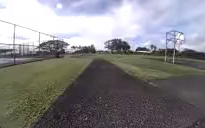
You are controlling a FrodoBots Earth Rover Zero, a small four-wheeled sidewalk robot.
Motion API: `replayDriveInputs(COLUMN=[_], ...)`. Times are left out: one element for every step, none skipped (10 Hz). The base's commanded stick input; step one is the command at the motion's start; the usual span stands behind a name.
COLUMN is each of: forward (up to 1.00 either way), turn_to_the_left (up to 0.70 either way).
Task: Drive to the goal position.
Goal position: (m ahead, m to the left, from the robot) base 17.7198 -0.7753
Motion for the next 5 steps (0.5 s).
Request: replayDriveInputs(forward=[0.50, 0.50, 0.50, 0.50, 0.50], turn_to_the_left=[0.00, 0.00, 0.00, 0.00, 0.00])
